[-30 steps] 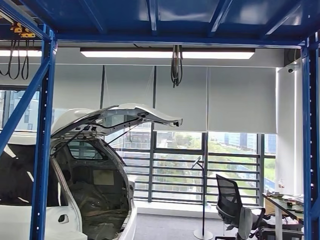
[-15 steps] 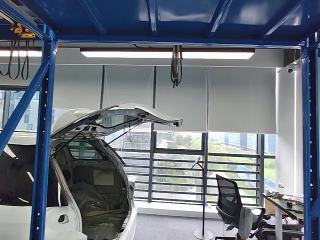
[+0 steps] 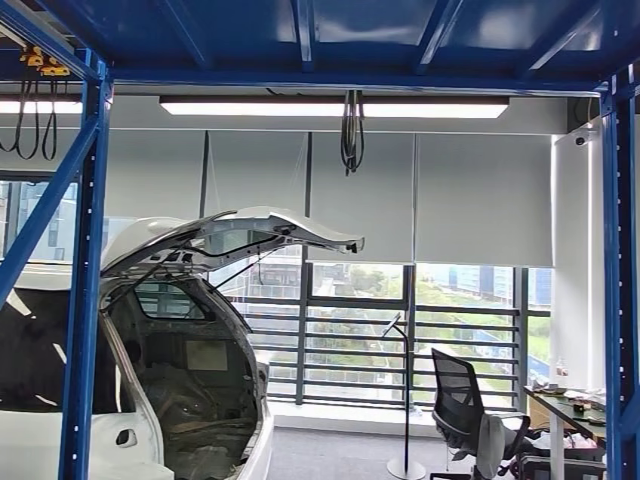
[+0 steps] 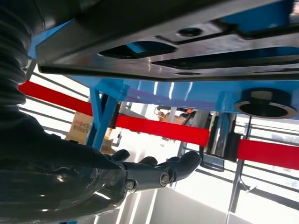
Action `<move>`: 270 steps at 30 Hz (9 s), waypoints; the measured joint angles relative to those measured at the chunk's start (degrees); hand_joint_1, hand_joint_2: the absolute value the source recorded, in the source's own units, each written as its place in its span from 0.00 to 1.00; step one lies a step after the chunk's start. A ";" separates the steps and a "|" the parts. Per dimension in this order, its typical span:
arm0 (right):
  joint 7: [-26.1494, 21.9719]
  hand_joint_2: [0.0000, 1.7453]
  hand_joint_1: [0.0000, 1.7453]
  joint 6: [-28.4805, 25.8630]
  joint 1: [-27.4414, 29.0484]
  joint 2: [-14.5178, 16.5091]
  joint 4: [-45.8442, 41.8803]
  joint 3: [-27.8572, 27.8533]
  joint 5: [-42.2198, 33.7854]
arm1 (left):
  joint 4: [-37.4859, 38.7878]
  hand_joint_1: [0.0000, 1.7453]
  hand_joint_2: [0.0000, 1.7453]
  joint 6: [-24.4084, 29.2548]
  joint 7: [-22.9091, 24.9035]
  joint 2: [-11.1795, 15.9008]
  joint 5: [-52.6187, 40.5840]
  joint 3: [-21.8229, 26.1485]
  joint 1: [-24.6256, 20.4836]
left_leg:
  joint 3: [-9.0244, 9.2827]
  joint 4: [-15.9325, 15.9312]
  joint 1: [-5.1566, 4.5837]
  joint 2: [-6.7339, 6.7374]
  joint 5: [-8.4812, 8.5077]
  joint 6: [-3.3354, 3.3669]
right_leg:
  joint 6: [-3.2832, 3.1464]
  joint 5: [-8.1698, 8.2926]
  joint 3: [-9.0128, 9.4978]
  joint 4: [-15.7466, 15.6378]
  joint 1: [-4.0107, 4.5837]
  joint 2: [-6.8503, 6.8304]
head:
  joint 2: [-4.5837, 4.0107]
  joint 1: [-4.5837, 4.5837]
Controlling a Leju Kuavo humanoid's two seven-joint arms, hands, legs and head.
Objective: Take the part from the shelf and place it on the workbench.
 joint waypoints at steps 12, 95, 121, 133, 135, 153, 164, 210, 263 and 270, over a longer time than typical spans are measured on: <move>-3.43 1.00 0.00 2.22 -4.52 3.69 6.99 0.68 -5.28 | 0.01 0.00 0.00 -0.37 -0.44 -0.30 -0.14 -0.36 -0.19 | 0.00 0.00 0.00 0.01 0.01 -0.01 | -0.01 0.00 -0.01 0.01 0.00 0.00 | 0.00 0.00; -27.92 1.00 1.00 20.89 14.41 -0.94 -44.91 1.25 -77.03 | 0.00 0.00 0.00 4.15 -10.39 -0.75 1.02 -0.10 -1.08 | 0.08 -0.01 0.02 0.01 -0.10 -0.16 | -0.27 -0.32 -0.01 0.14 0.04 -0.03 | 0.00 0.00; -28.21 1.00 1.00 34.79 13.04 2.88 -48.86 14.61 -87.68 | 0.00 0.00 0.00 3.86 -10.16 -0.51 0.56 -0.09 -1.37 | 1.08 -1.01 0.13 0.24 -0.07 0.64 | 0.44 -7.40 -7.45 15.33 -0.35 -0.09 | 0.00 0.00; -27.62 1.00 1.00 34.23 12.83 2.74 -48.45 15.69 -89.21 | 0.00 0.00 0.00 1.63 -10.49 -0.06 2.47 0.93 -0.47 | 0.36 2.11 0.29 0.24 -3.07 -2.22 | -2.76 1.67 -1.95 0.56 0.00 0.07 | 0.00 0.02; -27.73 1.00 1.00 34.11 13.03 2.68 -48.41 15.69 -89.20 | 0.01 0.00 0.00 1.45 -10.49 0.16 2.49 1.14 -0.29 | -2.97 9.43 0.25 0.30 -6.54 -2.30 | -3.13 1.61 -1.94 0.55 0.17 -0.07 | 0.00 0.01; -28.10 1.00 1.00 33.83 14.84 1.79 -48.26 15.52 -89.14 | 0.13 0.00 0.00 0.05 -9.45 1.70 2.70 1.45 0.26 | 0.98 -0.85 -0.44 0.60 0.23 0.44 | -0.89 -7.67 -6.61 16.72 0.34 0.01 | 0.00 -0.02; -28.81 1.00 1.00 33.68 14.95 1.74 -48.30 15.03 -88.97 | 0.55 0.00 0.00 0.21 -7.61 2.89 3.16 1.52 0.82 | -1.06 2.69 -0.18 0.50 -3.08 -1.83 | -4.00 1.04 1.27 -1.25 1.08 -0.28 | 0.00 -0.02; -33.56 1.00 1.00 38.03 15.50 1.70 -48.39 13.63 -84.32 | 0.92 0.00 0.00 0.80 -2.38 6.87 5.08 1.98 0.96 | 5.35 -2.49 -0.09 2.42 -2.20 0.06 | -1.65 -2.67 -3.53 6.01 1.24 -2.42 | 0.00 -0.04; -34.25 1.00 1.00 34.22 14.62 2.46 -46.92 19.40 -76.15 | 0.96 0.00 0.00 1.61 0.67 8.36 3.67 0.25 0.38 | 1.25 4.36 0.04 2.71 -3.12 -3.04 | -3.88 1.48 -0.52 -0.46 0.81 -4.90 | 0.00 0.13; -34.22 1.00 1.00 34.17 14.87 3.09 -46.95 19.95 -76.46 | 0.97 0.00 0.00 1.79 1.58 8.15 4.10 0.21 0.72 | 4.14 -2.56 -0.49 2.98 -0.88 -0.45 | -1.87 -0.57 -0.82 1.52 0.96 -5.26 | 0.00 0.13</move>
